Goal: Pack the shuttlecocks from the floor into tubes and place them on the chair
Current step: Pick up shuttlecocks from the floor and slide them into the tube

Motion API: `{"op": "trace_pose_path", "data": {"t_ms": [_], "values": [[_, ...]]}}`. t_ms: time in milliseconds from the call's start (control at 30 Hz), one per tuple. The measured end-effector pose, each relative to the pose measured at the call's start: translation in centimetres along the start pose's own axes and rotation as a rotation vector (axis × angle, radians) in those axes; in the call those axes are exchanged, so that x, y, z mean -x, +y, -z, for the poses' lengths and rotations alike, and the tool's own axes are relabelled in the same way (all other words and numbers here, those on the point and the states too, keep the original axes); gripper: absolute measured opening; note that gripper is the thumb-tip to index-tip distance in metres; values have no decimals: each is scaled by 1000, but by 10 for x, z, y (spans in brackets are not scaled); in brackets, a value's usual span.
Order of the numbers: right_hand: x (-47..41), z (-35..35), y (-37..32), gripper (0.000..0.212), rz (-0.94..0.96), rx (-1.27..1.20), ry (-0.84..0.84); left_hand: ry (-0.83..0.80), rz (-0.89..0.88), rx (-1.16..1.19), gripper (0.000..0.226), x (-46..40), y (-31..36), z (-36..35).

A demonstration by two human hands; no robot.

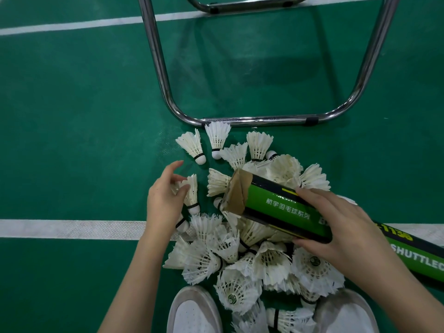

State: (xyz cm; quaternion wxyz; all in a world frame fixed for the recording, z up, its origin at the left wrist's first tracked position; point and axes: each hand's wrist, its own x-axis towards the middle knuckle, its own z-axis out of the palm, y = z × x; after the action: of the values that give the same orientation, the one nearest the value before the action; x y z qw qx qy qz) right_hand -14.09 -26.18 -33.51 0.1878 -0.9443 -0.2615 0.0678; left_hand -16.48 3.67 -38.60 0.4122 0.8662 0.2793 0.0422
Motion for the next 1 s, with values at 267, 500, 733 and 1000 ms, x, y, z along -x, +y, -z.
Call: {"op": "trace_pose_path", "data": {"t_ms": [267, 500, 733, 1000], "values": [[0, -1, 0, 90, -4, -14, -9, 89, 60, 104, 39, 15, 21, 11], [-1, -2, -1, 91, -12, -10, -16, 146, 53, 469, 38, 44, 55, 29], [0, 1, -1, 90, -27, -35, -16, 108, 32, 516, 39, 61, 67, 25], [1, -1, -1, 91, -8, -22, -21, 227, 9, 603, 39, 64, 75, 29]]}}
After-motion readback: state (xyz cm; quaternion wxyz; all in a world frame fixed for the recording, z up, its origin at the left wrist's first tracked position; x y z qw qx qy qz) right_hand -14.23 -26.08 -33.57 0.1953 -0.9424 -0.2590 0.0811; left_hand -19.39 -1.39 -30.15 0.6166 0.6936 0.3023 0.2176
